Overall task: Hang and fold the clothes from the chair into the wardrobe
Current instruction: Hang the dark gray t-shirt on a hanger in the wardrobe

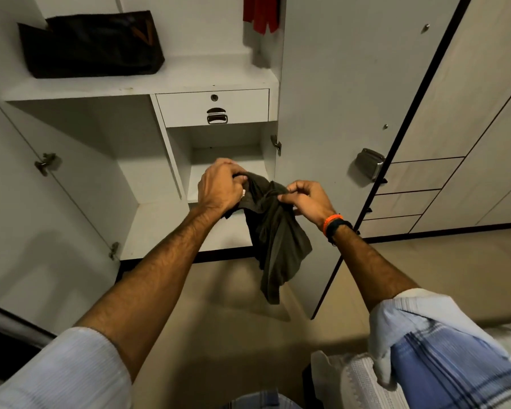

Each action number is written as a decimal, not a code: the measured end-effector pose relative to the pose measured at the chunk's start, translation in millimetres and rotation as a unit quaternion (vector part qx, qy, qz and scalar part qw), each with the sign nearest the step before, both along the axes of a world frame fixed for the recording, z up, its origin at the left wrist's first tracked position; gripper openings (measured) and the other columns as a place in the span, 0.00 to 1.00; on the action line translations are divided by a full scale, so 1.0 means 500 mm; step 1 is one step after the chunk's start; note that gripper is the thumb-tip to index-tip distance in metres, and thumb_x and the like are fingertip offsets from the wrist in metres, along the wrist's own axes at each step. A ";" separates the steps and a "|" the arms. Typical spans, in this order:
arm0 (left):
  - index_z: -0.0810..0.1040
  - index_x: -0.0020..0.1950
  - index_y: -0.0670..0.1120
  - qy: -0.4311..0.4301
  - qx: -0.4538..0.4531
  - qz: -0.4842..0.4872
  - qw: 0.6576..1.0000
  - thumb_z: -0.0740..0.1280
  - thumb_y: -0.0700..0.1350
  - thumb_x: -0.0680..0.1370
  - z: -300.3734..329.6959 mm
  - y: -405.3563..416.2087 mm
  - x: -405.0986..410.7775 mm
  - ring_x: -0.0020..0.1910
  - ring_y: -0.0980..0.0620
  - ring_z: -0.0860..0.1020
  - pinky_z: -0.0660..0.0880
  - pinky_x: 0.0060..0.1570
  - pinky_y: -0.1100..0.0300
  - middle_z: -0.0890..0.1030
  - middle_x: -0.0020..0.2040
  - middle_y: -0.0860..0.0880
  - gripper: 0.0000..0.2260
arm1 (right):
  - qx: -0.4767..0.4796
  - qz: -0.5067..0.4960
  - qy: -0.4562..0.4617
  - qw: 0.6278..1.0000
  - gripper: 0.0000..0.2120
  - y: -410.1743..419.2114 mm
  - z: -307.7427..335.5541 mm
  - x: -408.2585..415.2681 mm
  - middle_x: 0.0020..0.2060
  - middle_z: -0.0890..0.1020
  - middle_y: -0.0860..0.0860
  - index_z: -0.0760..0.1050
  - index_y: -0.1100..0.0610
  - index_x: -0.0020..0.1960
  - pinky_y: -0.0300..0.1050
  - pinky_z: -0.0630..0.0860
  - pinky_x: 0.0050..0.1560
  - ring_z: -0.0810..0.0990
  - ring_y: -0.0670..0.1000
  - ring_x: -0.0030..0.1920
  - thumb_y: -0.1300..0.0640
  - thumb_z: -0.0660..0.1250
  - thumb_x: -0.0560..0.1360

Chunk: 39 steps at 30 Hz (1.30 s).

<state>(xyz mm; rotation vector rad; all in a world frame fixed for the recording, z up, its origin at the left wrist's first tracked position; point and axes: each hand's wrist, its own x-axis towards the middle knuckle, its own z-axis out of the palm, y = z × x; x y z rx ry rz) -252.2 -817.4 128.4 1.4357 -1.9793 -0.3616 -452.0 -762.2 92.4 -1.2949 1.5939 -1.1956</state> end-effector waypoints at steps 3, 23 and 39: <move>0.83 0.56 0.53 0.013 0.005 -0.032 0.999 0.65 0.47 0.80 0.023 -0.005 -0.015 0.54 0.47 0.80 0.76 0.56 0.54 0.84 0.55 0.50 0.09 | -0.001 0.041 0.010 0.999 0.08 -0.001 0.009 0.026 0.47 0.82 0.54 0.79 0.56 0.51 0.45 0.78 0.46 0.82 0.52 0.48 0.61 0.72 0.73; 0.80 0.57 0.45 -0.019 0.087 0.074 0.993 0.71 0.44 0.72 -0.011 -0.006 0.010 0.51 0.44 0.79 0.76 0.49 0.57 0.81 0.51 0.45 0.14 | -0.069 -0.011 0.011 0.997 0.06 -0.043 0.033 0.046 0.40 0.85 0.52 0.80 0.52 0.40 0.60 0.81 0.51 0.84 0.57 0.47 0.52 0.72 0.75; 0.75 0.52 0.48 0.145 0.109 0.034 0.983 0.72 0.48 0.76 0.013 -0.014 -0.034 0.45 0.52 0.77 0.75 0.47 0.58 0.79 0.46 0.50 0.09 | 0.015 0.025 0.011 1.000 0.08 -0.031 0.049 0.061 0.44 0.85 0.60 0.79 0.55 0.47 0.61 0.82 0.49 0.85 0.60 0.46 0.56 0.63 0.80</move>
